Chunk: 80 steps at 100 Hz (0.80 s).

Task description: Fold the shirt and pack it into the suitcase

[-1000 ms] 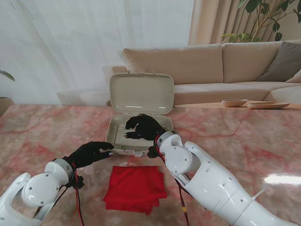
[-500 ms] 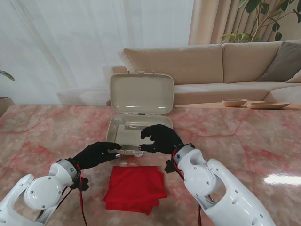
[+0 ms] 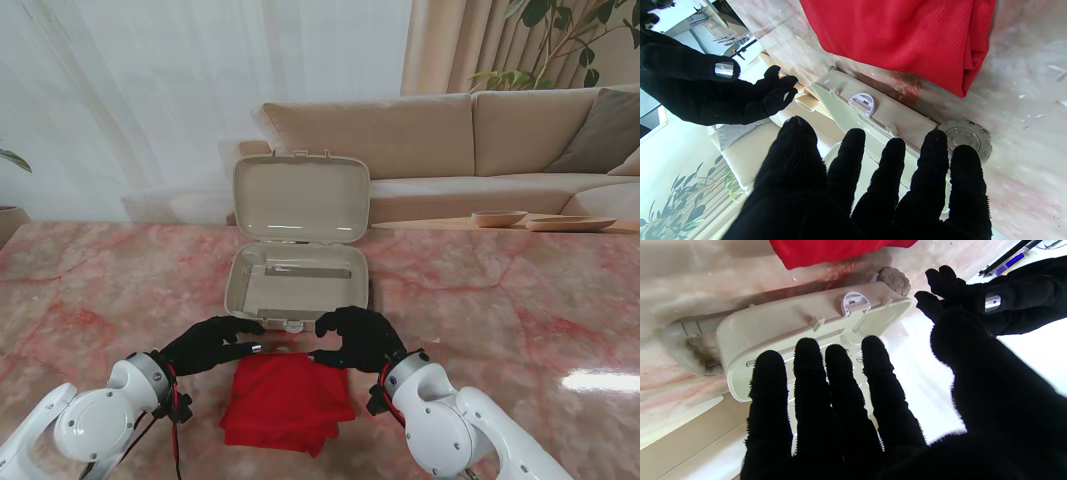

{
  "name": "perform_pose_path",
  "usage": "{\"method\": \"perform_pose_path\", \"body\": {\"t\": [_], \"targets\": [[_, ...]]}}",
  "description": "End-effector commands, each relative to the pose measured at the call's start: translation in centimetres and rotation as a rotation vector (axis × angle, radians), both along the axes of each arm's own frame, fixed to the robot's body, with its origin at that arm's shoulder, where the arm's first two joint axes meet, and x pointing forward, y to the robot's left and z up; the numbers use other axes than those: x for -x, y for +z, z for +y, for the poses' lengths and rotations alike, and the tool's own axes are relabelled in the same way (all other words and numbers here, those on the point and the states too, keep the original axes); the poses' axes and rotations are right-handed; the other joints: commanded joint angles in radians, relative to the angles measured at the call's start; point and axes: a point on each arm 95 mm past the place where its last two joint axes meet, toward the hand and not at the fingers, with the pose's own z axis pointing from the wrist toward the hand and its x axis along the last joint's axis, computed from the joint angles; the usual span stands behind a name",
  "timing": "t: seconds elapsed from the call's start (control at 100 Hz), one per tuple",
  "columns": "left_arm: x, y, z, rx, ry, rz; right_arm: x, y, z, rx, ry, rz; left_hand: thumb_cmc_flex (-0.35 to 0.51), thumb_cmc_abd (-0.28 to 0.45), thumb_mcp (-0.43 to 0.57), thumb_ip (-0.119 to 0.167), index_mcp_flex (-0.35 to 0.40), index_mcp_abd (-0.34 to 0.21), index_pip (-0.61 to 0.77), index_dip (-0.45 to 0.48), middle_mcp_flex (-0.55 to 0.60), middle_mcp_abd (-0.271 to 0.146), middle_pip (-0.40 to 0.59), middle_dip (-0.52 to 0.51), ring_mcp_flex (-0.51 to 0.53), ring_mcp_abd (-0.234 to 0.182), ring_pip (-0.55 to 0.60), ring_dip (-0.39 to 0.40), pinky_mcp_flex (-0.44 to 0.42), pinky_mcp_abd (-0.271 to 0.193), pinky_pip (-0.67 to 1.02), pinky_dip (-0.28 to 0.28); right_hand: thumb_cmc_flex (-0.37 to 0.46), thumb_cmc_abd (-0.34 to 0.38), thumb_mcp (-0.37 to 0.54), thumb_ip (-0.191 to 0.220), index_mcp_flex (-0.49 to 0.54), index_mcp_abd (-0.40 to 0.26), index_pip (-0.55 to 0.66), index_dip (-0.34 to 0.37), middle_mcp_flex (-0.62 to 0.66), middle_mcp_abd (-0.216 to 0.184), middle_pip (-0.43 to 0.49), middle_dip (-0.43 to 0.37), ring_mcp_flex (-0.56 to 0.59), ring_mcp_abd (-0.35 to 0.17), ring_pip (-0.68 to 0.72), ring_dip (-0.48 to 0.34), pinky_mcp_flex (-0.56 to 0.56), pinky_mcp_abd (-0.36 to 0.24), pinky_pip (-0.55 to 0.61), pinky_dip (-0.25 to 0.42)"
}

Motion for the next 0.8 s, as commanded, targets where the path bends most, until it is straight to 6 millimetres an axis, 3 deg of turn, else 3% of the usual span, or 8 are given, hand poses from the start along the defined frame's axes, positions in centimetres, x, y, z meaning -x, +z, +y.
{"method": "perform_pose_path", "body": {"t": [0.0,0.22,0.44,0.56,0.79], "targets": [[0.7,-0.8,-0.1,-0.023,-0.018,0.009,0.9,-1.2,0.3,0.017,0.008,0.042,-0.018,0.052,-0.041,-0.002,-0.012,0.016,-0.025,-0.008,-0.028,-0.001,-0.007,-0.008,-0.056,0.017,-0.033,-0.013,-0.022,-0.02,-0.029,-0.017,-0.024,0.012,-0.018,0.05,-0.023,-0.008,-0.021,0.016,-0.008,0.0,-0.029,-0.019,-0.058,0.009,-0.037,-0.046,-0.025,0.013,-0.025,-0.015],[1.3,-1.5,0.1,-0.06,-0.039,0.018,1.6,-2.4,1.0,0.015,0.021,0.082,-0.035,0.055,-0.041,-0.002,-0.022,0.028,-0.032,-0.01,-0.03,-0.004,-0.008,-0.008,-0.061,0.02,-0.04,-0.021,-0.027,-0.012,-0.028,-0.028,-0.019,0.007,-0.015,0.051,-0.033,-0.002,-0.029,0.011,-0.023,0.002,-0.061,-0.039,-0.076,0.002,-0.049,-0.058,-0.032,0.012,-0.036,-0.01],[1.8,-2.1,-0.1,-0.078,-0.057,0.028,1.8,-2.9,1.4,0.032,0.032,0.086,-0.046,0.05,-0.04,0.0,-0.078,0.069,-0.066,-0.022,-0.04,-0.006,-0.01,-0.009,-0.065,0.021,-0.043,-0.024,-0.032,-0.004,-0.028,-0.034,-0.021,-0.005,-0.01,0.051,-0.057,0.005,-0.042,0.006,-0.053,0.001,-0.072,-0.047,-0.09,0.001,-0.043,-0.055,-0.045,0.013,-0.043,-0.004],[1.9,-2.7,-0.4,-0.078,-0.076,0.033,1.9,-3.2,1.6,0.038,0.035,0.093,-0.048,0.04,-0.038,0.002,-0.152,0.103,-0.103,-0.033,-0.082,-0.001,-0.02,-0.012,-0.098,0.016,-0.057,-0.03,-0.045,-0.022,-0.037,-0.041,-0.025,-0.015,-0.005,0.05,-0.08,0.011,-0.056,0.002,-0.081,0.003,-0.078,-0.05,-0.104,0.0,-0.042,-0.053,-0.051,0.014,-0.049,0.0],[2.1,-3.3,-1.0,-0.095,-0.107,0.03,1.9,-4.0,1.9,0.048,0.04,0.119,-0.045,0.008,-0.036,0.005,-0.193,0.132,-0.127,-0.037,-0.145,0.001,-0.026,-0.016,-0.147,0.007,-0.071,-0.041,-0.067,-0.045,-0.063,-0.056,-0.034,-0.038,0.011,0.045,-0.123,0.028,-0.089,-0.011,-0.127,0.013,-0.08,-0.054,-0.135,0.005,-0.049,-0.053,-0.065,0.021,-0.062,0.007]]}}
